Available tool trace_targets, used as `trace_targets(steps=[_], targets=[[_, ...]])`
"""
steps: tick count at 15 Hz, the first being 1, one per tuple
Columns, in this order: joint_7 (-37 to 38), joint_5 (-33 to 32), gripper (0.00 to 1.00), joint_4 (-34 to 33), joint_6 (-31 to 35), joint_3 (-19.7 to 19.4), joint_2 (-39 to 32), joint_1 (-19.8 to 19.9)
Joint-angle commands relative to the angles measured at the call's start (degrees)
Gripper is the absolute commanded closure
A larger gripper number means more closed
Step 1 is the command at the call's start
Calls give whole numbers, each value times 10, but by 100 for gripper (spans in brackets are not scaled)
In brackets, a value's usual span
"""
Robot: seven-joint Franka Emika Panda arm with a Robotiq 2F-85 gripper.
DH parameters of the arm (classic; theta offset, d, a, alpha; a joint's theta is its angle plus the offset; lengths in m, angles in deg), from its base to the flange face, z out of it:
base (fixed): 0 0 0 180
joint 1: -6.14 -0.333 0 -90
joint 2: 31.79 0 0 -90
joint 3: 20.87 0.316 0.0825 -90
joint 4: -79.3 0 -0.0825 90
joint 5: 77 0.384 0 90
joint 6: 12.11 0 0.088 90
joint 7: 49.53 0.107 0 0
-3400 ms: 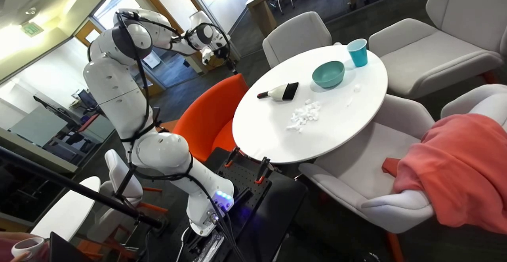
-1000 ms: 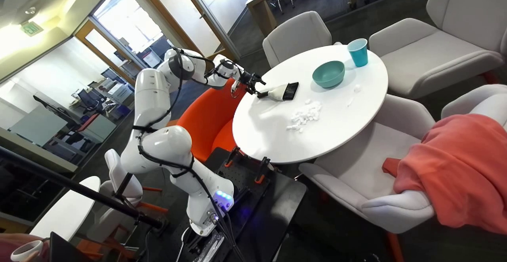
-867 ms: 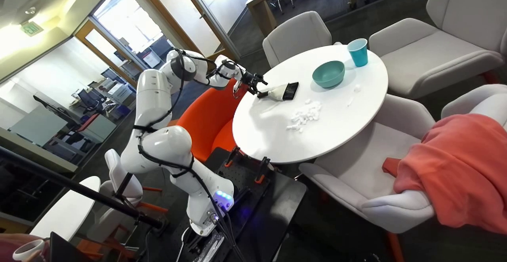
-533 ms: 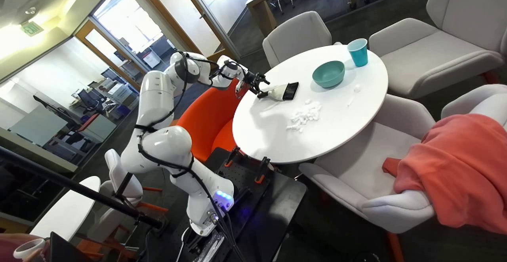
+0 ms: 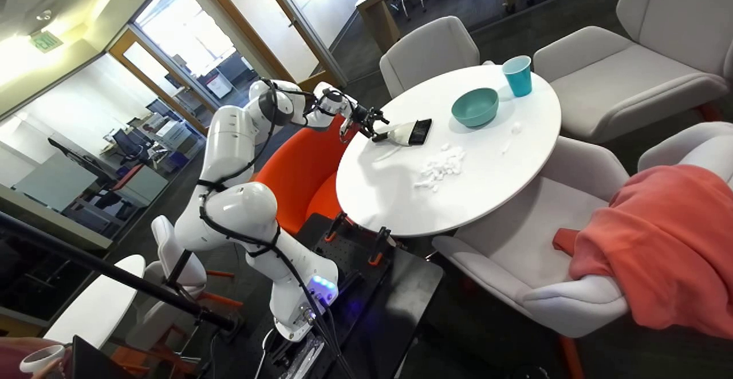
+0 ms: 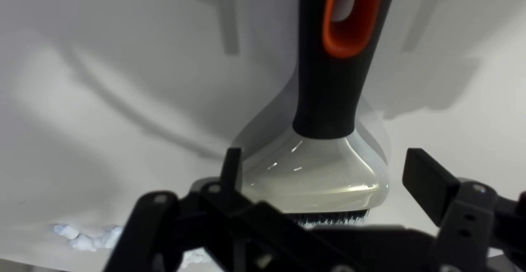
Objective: Use the brush to move the white objects on the table to the left
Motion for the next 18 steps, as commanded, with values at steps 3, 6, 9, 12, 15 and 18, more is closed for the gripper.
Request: trace_targets(steps=[3, 6, 9, 12, 15, 18], targets=[[-28, 2, 0, -63, -26, 4, -38, -1], [-38, 4, 0, -81, -26, 5, -52, 0], [-41, 5, 0, -94, -27, 5, -62, 0], [-41, 5, 25, -104, -28, 5, -70, 0], [-40, 5, 42, -111, -29, 4, -75, 0], [-38, 5, 66, -113, -30, 4, -76, 0]])
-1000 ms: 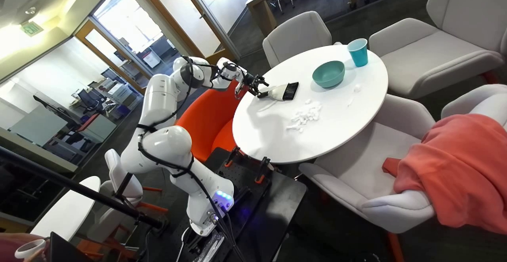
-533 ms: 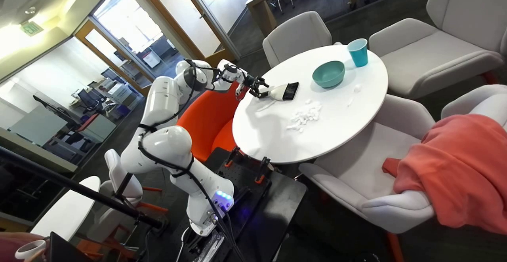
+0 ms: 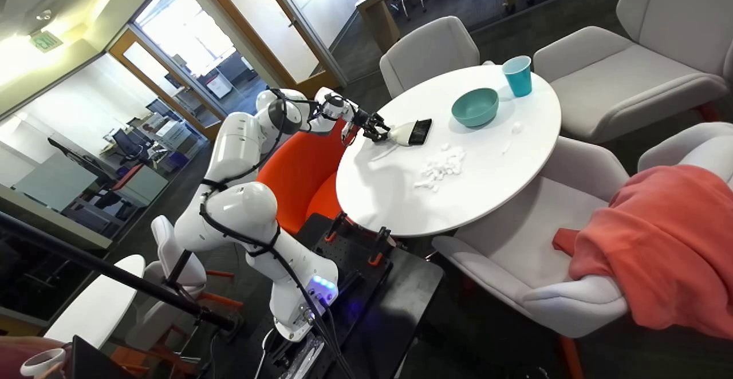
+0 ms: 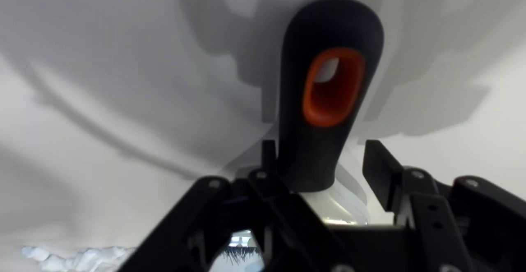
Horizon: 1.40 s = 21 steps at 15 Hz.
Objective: Use the brush to move the white objects on the table to the left
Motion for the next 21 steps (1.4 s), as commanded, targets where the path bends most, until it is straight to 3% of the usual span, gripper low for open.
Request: trace_targets(steps=[1, 3, 13, 17, 21], targets=[[-15, 5, 73, -30, -25, 3, -12, 4], [-16, 6, 88, -32, -26, 3, -13, 5], [10, 10, 88, 75, -57, 2, 96, 0], [-9, 14, 88, 156, -21, 10, 162, 17], [-29, 9, 88, 263, 73, 21, 224, 45]])
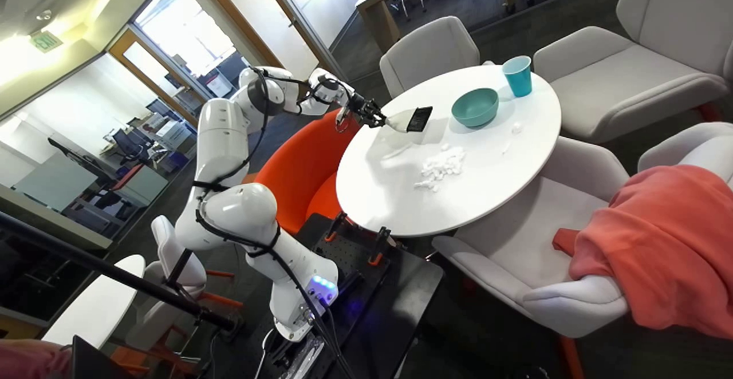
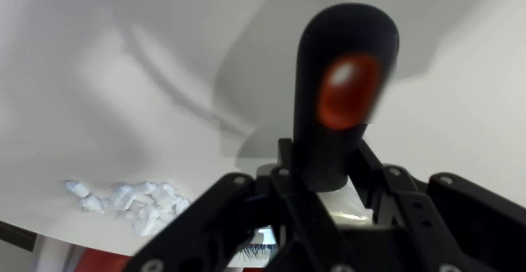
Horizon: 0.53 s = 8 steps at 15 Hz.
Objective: Use the brush to move the white objects on the table to the left
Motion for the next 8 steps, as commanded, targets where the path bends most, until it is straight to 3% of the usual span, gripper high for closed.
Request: trace_targets(steps=[1, 2, 3, 4, 6, 7, 8], targets=[[-35, -2, 88, 140, 99, 20, 90, 30], [-51, -5, 88, 167, 118, 26, 106, 32], [-29, -2, 88, 76, 79, 13, 41, 24], [-32, -2, 63, 89, 87, 15, 47, 28], [-32, -2, 63, 87, 87, 15, 43, 28], [-32, -2, 88, 85, 87, 15, 41, 26], [-24, -1, 88, 92, 87, 13, 46, 24]])
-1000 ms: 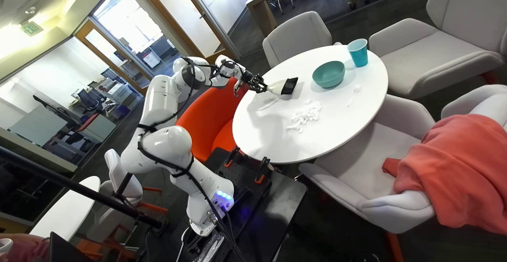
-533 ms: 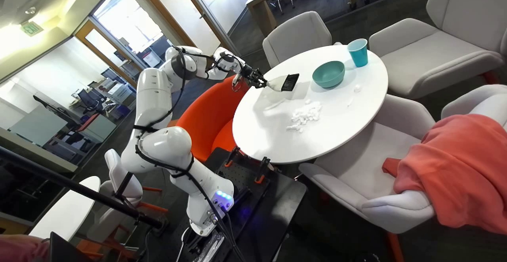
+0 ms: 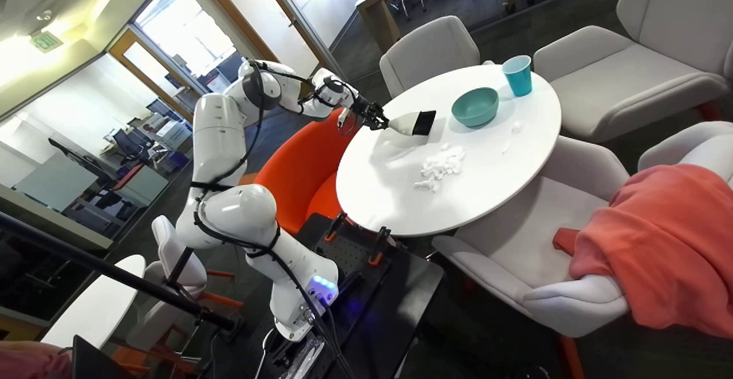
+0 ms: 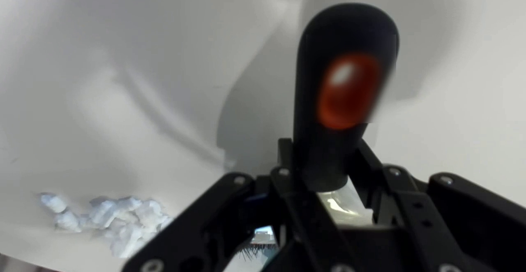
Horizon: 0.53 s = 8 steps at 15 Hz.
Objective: Use the brush to move the white objects on the table to the left
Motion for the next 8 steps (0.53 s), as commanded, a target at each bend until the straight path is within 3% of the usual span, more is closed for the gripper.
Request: trace_targets(steps=[1, 8], targets=[[10, 6, 88, 22, 6, 4, 18, 5], [20, 44, 88, 167, 96, 5, 103, 60]])
